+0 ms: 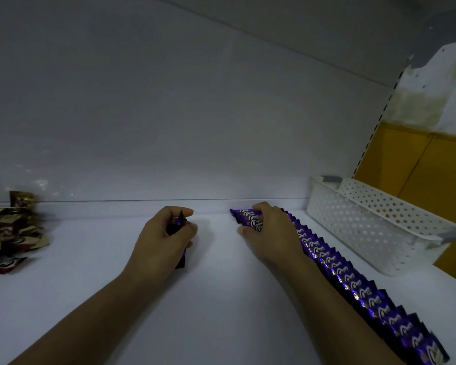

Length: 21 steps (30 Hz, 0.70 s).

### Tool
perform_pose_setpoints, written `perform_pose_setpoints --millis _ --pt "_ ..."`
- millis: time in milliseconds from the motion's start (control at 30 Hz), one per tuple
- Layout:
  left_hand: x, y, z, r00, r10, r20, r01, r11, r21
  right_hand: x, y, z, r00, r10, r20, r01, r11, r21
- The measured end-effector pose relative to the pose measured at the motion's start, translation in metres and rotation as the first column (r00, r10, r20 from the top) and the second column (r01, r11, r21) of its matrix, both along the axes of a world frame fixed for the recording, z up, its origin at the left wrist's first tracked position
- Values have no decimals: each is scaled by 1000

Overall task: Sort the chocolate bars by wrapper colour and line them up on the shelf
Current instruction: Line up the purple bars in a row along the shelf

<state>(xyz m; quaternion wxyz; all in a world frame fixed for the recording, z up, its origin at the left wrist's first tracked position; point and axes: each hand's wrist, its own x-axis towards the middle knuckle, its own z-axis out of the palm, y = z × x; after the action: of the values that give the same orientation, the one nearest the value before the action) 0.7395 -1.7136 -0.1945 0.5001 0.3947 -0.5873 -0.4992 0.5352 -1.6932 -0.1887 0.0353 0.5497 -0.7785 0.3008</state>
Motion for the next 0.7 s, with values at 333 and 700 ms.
perform_pose_setpoints --millis 333,700 --pt "-4 9 -1 967 11 253 46 975 -217 50 15 32 622 526 580 -496 838 -228" --pt "-4 11 0 933 60 356 38 964 -263 41 9 29 572 461 679 -431 873 -230"
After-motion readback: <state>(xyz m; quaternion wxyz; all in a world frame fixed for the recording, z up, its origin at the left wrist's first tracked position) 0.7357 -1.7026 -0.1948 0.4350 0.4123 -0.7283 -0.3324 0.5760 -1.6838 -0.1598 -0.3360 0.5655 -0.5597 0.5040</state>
